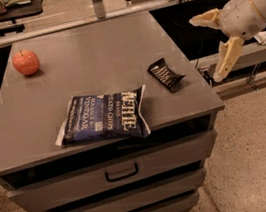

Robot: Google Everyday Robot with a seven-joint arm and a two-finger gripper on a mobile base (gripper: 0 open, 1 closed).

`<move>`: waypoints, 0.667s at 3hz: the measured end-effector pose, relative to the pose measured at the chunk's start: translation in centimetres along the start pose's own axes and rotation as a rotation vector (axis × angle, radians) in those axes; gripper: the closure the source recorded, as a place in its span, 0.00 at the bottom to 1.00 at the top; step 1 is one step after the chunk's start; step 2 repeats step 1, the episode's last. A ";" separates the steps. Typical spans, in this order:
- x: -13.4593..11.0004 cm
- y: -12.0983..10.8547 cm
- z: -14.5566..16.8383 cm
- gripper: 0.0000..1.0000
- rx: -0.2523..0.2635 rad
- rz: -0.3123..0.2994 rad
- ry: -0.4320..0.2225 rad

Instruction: Move rxbar chocolate near blue chip bag

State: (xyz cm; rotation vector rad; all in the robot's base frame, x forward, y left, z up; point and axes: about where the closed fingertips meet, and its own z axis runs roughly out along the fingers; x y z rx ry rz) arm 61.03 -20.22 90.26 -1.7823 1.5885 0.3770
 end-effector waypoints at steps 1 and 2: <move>0.1 0.0 -0.1 0.00 0.001 0.002 0.001; 0.1 0.0 -0.1 0.00 0.001 0.002 0.001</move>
Offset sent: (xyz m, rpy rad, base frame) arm 0.0000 0.0000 0.0000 0.0000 0.0000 0.0000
